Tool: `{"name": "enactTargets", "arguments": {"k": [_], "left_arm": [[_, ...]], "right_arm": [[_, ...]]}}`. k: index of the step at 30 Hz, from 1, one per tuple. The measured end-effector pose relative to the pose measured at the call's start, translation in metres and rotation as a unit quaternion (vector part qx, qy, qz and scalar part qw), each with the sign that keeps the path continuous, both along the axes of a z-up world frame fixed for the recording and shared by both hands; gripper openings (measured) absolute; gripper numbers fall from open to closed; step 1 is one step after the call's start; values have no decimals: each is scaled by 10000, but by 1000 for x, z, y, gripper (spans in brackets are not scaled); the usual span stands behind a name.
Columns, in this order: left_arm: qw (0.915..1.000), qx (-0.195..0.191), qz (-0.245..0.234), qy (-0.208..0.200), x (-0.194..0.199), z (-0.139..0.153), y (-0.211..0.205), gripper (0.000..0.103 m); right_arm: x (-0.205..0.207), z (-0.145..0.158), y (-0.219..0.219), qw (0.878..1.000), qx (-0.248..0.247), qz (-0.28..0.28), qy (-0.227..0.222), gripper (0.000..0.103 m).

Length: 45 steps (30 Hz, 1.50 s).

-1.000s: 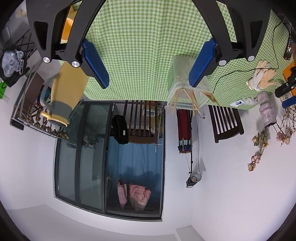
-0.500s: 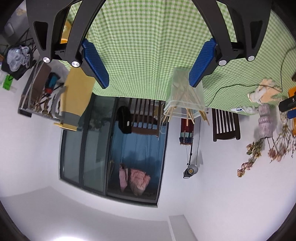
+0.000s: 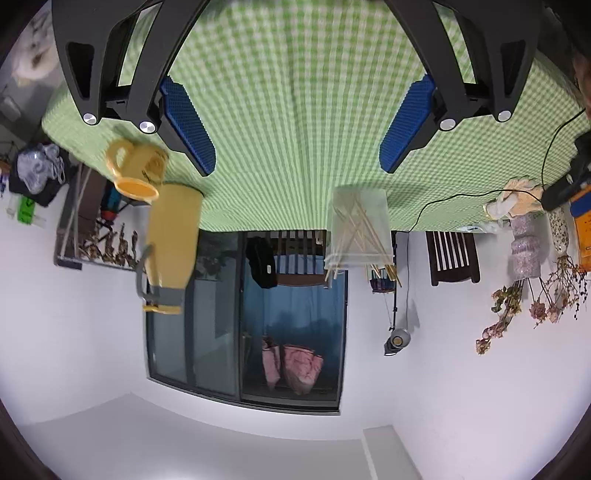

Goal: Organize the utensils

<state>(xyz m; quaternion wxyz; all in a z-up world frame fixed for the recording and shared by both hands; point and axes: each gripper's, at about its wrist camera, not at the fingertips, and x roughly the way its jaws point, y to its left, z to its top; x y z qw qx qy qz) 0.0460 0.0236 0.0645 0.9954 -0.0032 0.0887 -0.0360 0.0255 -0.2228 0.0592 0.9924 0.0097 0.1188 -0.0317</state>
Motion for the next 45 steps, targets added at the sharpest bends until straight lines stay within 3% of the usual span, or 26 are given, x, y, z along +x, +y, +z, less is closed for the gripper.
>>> {"name": "enactTargets", "arguments": {"k": [4, 9, 15, 23, 45], "left_arm": [[9997, 202, 72, -80, -28, -19, -7, 95], [9998, 74, -165, 78, -59, -38, -10, 95], [9993, 175, -177, 271, -74, -58, -11, 95], [9996, 138, -103, 218, -72, -56, -7, 95], [9994, 225, -115, 232, -65, -54, -10, 95]], "right_arm": [[-25, -20, 5, 9997, 172, -144, 66, 87], [-48, -38, 8, 9993, 95, -85, 351, 87], [-72, -38, 4, 9999, -21, -110, 50, 87], [-83, -36, 6, 9998, -25, -44, -213, 90], [-80, -34, 10, 9997, -114, -98, -202, 93]]}}
